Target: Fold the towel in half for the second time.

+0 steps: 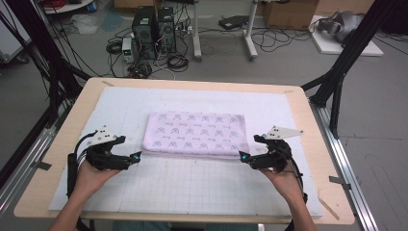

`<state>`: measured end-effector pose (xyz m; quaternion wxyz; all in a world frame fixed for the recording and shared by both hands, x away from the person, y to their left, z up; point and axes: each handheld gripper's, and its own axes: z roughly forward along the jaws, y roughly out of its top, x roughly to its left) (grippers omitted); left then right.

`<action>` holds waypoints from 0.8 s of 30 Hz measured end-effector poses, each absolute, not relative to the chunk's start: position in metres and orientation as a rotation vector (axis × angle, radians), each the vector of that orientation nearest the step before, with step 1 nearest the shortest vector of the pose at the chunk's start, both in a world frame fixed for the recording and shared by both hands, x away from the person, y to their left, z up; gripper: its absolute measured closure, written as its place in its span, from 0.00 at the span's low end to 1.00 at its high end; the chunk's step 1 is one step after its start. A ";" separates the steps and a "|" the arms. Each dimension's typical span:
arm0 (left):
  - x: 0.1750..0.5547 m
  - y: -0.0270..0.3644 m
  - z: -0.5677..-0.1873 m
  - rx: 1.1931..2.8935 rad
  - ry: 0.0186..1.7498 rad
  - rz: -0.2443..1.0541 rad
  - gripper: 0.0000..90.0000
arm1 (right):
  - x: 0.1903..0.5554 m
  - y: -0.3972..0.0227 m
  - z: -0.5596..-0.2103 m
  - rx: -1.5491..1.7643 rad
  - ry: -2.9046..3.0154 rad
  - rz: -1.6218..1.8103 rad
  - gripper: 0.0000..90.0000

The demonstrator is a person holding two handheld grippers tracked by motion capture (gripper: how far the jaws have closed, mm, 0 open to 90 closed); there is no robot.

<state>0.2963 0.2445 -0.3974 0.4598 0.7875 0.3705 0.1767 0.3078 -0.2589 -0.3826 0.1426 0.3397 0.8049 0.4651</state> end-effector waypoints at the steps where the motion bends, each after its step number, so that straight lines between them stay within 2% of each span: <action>1: 0.295 0.245 -0.398 1.946 0.909 0.437 0.14 | 0.306 -0.259 -0.382 0.985 2.322 1.343 0.13; 24: 0.261 0.250 -0.397 1.931 0.896 0.434 0.14 | 0.263 -0.285 -0.387 0.986 2.281 1.355 0.13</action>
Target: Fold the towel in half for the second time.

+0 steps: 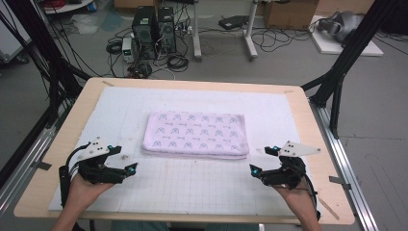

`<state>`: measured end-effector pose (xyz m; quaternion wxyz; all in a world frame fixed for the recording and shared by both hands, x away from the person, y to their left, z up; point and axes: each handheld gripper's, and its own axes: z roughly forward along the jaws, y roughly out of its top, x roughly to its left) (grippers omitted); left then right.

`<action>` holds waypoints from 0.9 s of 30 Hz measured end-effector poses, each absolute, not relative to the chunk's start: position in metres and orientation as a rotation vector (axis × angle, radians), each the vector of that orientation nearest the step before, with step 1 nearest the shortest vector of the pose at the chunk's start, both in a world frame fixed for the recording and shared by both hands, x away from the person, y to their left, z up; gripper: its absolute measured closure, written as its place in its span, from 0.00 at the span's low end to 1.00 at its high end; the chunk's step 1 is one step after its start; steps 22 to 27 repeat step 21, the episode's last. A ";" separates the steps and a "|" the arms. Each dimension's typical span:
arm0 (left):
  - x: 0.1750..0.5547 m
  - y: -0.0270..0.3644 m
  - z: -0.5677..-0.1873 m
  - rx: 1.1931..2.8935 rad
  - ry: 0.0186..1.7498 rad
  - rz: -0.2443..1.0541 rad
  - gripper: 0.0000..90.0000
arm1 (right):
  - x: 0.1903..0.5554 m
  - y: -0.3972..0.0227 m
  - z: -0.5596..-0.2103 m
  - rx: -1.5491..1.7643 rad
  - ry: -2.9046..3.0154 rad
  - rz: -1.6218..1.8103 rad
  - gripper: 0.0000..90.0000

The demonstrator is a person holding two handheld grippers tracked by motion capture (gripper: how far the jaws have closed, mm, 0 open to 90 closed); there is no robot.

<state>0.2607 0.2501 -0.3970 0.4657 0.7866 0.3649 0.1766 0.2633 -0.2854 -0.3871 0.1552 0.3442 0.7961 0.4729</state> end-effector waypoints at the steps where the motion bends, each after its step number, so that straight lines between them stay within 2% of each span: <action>1: 0.260 0.250 -0.397 1.933 0.895 0.436 0.14 | 0.262 -0.287 -0.388 0.989 2.278 1.356 0.13; 14: 0.247 0.258 -0.403 1.928 0.919 0.441 0.14 | 0.242 -0.306 -0.399 1.039 2.245 1.359 0.13; 27: 0.240 0.261 -0.405 1.936 0.925 0.454 0.14 | 0.239 -0.306 -0.400 1.037 2.236 1.374 0.13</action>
